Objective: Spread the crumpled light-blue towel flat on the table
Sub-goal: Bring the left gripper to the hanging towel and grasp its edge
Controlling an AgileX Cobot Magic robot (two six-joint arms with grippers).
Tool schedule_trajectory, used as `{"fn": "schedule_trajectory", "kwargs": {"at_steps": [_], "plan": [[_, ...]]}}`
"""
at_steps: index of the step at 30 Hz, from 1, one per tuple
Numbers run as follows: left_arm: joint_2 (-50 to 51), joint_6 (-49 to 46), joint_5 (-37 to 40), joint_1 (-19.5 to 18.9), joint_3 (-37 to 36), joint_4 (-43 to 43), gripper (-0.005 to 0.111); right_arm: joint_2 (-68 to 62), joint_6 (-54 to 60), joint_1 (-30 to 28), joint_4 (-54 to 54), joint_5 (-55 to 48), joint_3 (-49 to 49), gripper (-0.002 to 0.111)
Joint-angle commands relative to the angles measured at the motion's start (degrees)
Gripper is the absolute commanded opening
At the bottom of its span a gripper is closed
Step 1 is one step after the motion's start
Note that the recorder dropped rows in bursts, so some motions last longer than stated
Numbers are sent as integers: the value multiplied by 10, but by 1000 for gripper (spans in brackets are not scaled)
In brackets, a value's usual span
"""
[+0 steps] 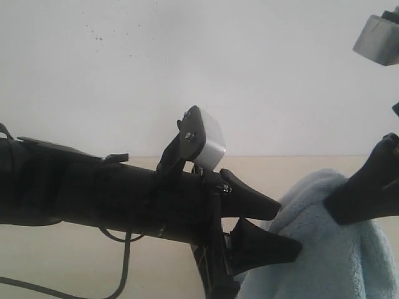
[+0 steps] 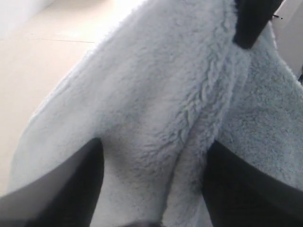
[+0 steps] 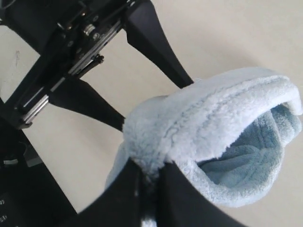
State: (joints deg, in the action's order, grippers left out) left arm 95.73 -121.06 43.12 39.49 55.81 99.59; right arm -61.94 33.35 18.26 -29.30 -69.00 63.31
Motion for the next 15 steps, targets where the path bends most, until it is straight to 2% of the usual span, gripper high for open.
{"fn": "schedule_trajectory", "kwargs": {"at_steps": [1,4,6,8,11,15], "plan": [[0,-12,-11,5,3,4,56,0,9,1,-12,-10,0,1],[0,-12,-27,5,9,4,56,0,11,1,-12,-10,0,1],[0,-12,-26,5,15,4,51,0,11,1,-12,-10,0,1],[0,-3,-15,8,23,4,36,0,11,1,-12,-10,0,1],[0,5,-20,18,37,4,4,0,11,1,-14,-10,0,1],[-6,36,-48,17,38,4,4,0,11,1,-10,-10,0,2]]}}
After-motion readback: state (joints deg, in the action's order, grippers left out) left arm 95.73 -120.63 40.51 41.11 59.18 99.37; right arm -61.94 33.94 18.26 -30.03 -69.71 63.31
